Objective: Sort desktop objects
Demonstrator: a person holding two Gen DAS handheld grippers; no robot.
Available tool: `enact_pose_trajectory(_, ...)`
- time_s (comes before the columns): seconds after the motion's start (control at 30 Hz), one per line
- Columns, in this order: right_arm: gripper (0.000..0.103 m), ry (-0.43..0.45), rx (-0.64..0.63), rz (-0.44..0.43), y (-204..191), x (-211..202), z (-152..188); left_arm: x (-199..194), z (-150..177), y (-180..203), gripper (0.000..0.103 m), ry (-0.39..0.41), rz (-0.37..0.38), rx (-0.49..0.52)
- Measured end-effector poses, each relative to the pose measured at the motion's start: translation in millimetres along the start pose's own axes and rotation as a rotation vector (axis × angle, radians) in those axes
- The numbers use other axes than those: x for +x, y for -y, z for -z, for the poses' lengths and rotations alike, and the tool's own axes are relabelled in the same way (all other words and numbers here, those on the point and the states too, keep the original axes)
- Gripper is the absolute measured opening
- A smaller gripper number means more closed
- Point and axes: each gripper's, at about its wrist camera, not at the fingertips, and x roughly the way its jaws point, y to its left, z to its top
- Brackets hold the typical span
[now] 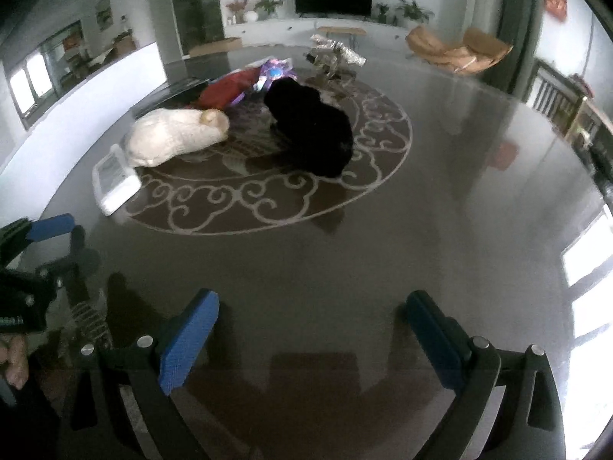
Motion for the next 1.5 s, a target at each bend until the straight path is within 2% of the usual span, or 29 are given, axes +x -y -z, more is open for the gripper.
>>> enact_pose_trajectory(0.1, 0.102, -0.002, 0.006, 0.008, -2.3, 0.5, -0.6, 5.9, -0.1, 4.8, 0.094, 0.000, -0.027, 0.033)
enact_pose_trajectory(0.2, 0.103, 0.009, 0.018, 0.017, -2.1, 0.9, -0.4, 9.8, -1.9, 0.0, 0.103, -0.019, -0.041, 0.012)
enact_pose_trajectory(0.8, 0.103, 0.015, 0.020, 0.018, -1.2, 1.6, -1.3, 8.7, -0.7, 0.0, 0.103, -0.029, -0.072, -0.021)
enact_pose_trajectory(1.5, 0.103, 0.015, 0.021, 0.019, -1.5, 2.2, -1.6, 7.4, 1.0, -0.4, 0.103, -0.023, -0.055, -0.002)
